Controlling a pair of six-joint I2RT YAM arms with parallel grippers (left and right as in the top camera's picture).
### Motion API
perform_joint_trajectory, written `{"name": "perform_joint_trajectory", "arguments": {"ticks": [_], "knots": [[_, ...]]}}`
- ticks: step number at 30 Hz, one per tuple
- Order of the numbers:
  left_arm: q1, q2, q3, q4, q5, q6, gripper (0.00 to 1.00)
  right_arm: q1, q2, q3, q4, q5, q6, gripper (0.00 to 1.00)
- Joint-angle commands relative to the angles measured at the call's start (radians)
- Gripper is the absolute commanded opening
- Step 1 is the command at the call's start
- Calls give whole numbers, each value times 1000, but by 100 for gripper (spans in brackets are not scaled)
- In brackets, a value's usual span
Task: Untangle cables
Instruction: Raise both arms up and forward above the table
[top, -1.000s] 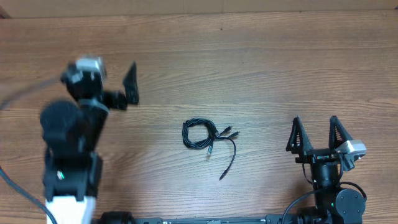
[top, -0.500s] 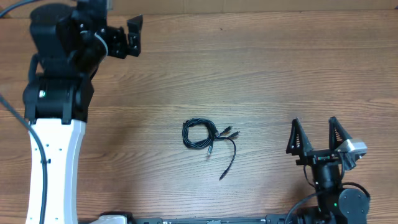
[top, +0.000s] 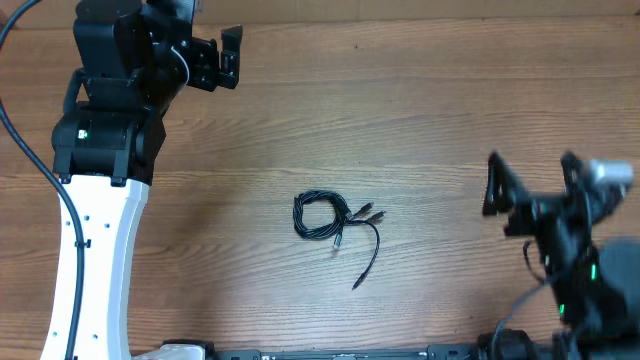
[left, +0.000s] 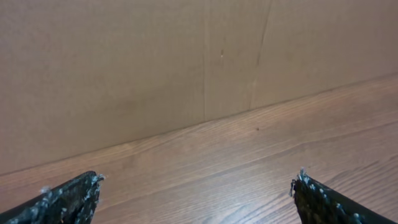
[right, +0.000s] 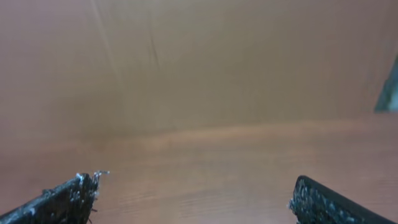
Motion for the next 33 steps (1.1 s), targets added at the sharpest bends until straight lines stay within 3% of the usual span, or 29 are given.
{"name": "perform_joint_trajectory", "arguments": {"ticks": [1, 7, 12, 17, 23, 33], "knots": [[-8, 0, 35, -4, -33, 18, 100, 5, 173, 157, -61, 18, -16, 100], [-8, 3, 35, -16, -37, 45, 100, 5, 469, 444, -253, 18, -17, 100], [-8, 18, 35, -73, -20, 60, 100, 5, 613, 586, -377, 18, -39, 100], [-9, 40, 35, -153, 145, 148, 100, 5, 629, 591, -385, 14, -51, 100], [-8, 54, 35, -253, 338, 135, 99, 5, 629, 591, -462, 15, -50, 100], [-9, 58, 34, -237, 359, 119, 100, 5, 639, 589, -486, -42, -45, 100]]}}
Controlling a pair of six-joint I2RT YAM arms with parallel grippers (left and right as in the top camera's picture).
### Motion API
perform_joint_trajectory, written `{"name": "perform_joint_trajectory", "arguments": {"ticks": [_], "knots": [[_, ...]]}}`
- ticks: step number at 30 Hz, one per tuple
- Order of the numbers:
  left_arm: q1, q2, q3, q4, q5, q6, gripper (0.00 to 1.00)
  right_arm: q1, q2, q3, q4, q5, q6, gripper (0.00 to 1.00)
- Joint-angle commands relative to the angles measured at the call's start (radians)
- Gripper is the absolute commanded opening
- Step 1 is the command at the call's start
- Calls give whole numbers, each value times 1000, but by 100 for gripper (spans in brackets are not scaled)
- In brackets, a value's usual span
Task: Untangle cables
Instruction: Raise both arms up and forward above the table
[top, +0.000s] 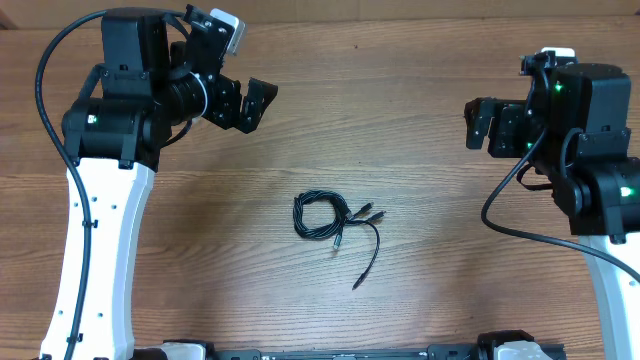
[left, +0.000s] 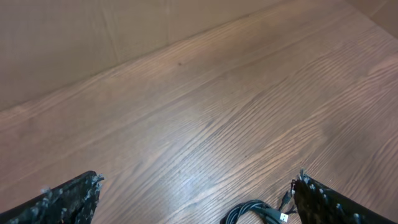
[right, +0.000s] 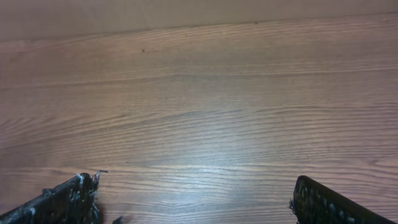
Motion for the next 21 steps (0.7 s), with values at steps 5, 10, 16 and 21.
{"name": "perform_joint_trajectory", "arguments": {"ticks": [5, 10, 16, 21], "knots": [[-29, 70, 21, 174, 26, 15, 100, 5, 1, 27, -1, -31, -5, 100], [-69, 214, 24, 272, -138, -50, 99, 5, 7, 27, -2, 2, -4, 100], [-121, 351, 51, 332, -142, -47, 99, 5, 18, 27, -2, 14, -4, 100], [-154, 387, 51, 377, -134, -47, 100, 5, 21, 27, -10, 13, -4, 100]]}}
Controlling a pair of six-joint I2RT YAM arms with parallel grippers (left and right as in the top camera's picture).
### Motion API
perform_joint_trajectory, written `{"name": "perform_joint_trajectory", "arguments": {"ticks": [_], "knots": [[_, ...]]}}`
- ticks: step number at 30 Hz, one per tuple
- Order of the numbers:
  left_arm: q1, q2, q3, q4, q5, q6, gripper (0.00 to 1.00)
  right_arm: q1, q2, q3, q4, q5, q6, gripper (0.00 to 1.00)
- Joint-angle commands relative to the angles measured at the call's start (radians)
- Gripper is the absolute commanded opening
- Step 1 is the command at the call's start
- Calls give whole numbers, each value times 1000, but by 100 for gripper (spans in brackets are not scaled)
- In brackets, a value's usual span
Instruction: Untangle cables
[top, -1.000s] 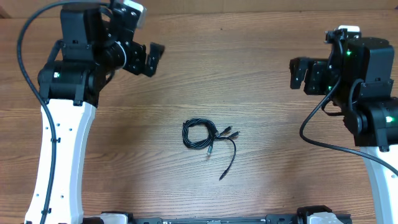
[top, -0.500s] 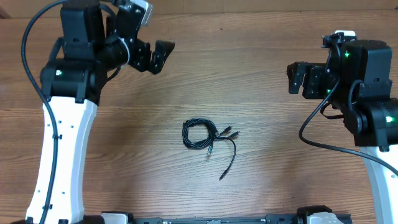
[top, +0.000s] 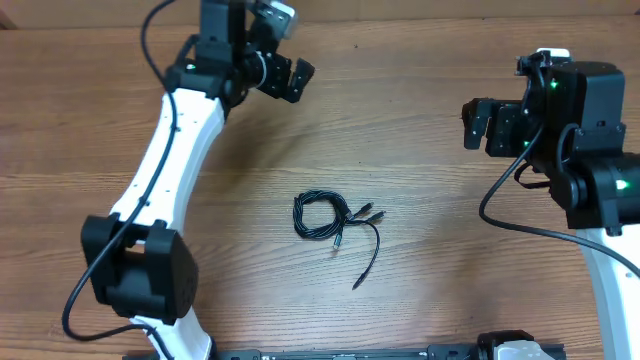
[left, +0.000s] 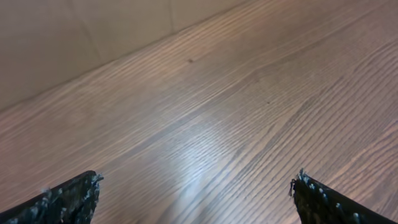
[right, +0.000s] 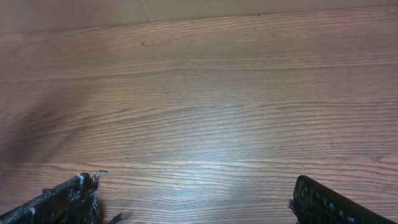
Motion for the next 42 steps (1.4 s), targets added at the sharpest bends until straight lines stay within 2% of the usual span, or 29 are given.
{"name": "perform_joint_trajectory", "arguments": {"ticks": [1, 8, 14, 19, 23, 27, 29, 34, 38, 42], "knots": [[-24, -5, 38, 39, 9, -29, 100, 5, 0, 27, -4, 11, -5, 100], [-24, -6, 36, 31, 57, -57, 100, 5, 0, 27, -6, 11, -4, 100], [-31, -5, 19, -60, 57, -56, 100, 5, 3, 27, -5, 11, -4, 100], [-40, 18, -26, -95, 58, -64, 89, 5, 22, 27, -6, 11, -4, 100], [-46, 31, -25, -189, 70, -72, 87, 5, 43, 27, -10, 11, -5, 100], [-48, 30, -7, -335, 209, -71, 87, 5, 60, 27, -16, 11, -5, 100], [-49, 31, -7, -428, 217, -69, 87, 5, 66, 27, -17, 11, -5, 100], [-83, 34, -12, -649, 216, 23, 88, 5, 68, 27, -16, 29, -4, 100], [-163, 35, -14, -693, 169, 55, 87, 5, 68, 27, -17, 33, -4, 100], [-282, 38, -43, -673, -21, 56, 91, 5, 68, 27, -19, 34, -4, 100]]}}
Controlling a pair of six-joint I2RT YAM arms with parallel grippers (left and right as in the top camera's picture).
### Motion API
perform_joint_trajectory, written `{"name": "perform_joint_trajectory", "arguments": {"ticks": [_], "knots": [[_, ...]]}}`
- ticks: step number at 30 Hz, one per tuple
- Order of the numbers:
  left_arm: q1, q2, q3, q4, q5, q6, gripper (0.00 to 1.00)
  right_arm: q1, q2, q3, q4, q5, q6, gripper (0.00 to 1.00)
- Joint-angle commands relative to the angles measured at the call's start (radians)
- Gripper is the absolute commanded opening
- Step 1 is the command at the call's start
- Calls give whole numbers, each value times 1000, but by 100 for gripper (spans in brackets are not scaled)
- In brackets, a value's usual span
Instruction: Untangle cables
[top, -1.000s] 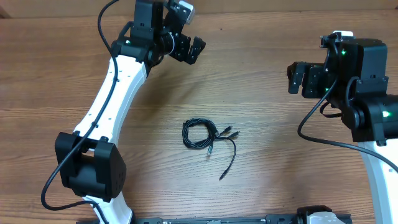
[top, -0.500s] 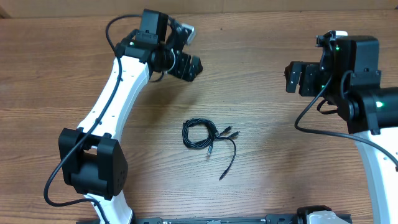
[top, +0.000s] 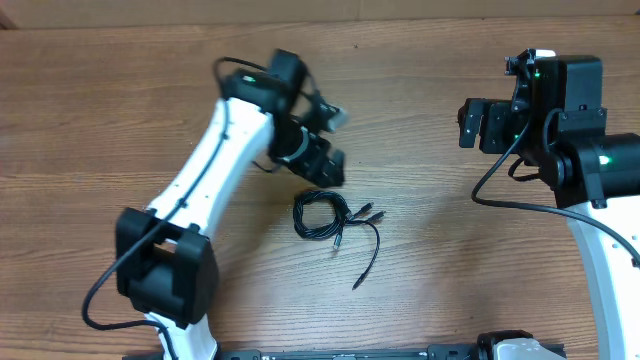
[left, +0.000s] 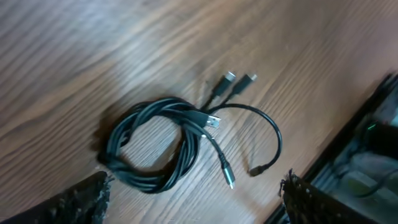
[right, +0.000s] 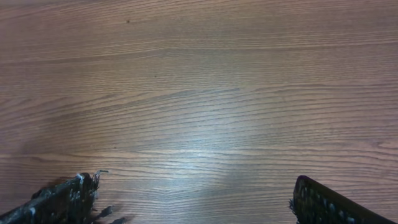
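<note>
A tangle of black cables (top: 322, 216) lies at the table's middle: a small coil with several plug ends and one loose tail (top: 366, 266) running toward the front. In the left wrist view the coil (left: 158, 149) and its plugs (left: 230, 78) lie just ahead of the fingers. My left gripper (top: 322, 160) hangs open just behind the coil, nothing between its fingertips (left: 81, 199). My right gripper (top: 478, 125) stands open at the right, well away from the cables, over bare wood (right: 193, 202). Two plug tips (right: 106, 213) peek in at that view's bottom left.
The wooden table (top: 480, 250) spreads all round the cables. A dark frame with the arm bases (top: 350, 353) runs along the front edge, and shows in the left wrist view as a dark rail (left: 367, 155). My white left arm (top: 200, 180) crosses the table's left half.
My left gripper has moved from the table's back edge down to just behind the cable coil, which now fills its wrist view. The right gripper has barely shifted. Both remain open.
First my left gripper was at the far back left and my right arm low at the front right. Then both were raised toward the table, right gripper at the right side. The left gripper then stood at the back centre, and now hangs beside the untouched coil.
</note>
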Motion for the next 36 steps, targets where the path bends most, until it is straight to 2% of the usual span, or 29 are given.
{"name": "perform_joint_trajectory", "arguments": {"ticks": [1, 4, 6, 15, 20, 23, 28, 36], "knots": [[-101, 19, -39, 23, -175, 32, 93, 5, -3, 27, 1, 12, -5, 100], [-174, 23, -90, 52, -368, -11, 97, 5, -3, 27, -5, 16, -5, 100], [-201, 23, -126, 62, -428, -40, 100, 5, -3, 27, -6, 22, -5, 100], [-175, 22, -160, 47, -412, -57, 99, 5, -3, 27, -11, 23, -5, 100], [-157, 23, -160, 53, -410, -56, 86, 5, -4, 27, -10, 23, -5, 100], [-156, 23, -161, 45, -411, -39, 84, 5, -4, 27, -10, 23, -5, 100], [-154, 23, -190, 59, -399, 23, 89, 5, -4, 27, -10, 22, -5, 100], [-154, 23, -214, 140, -396, 23, 95, 5, -4, 27, -9, 18, -4, 100]]}}
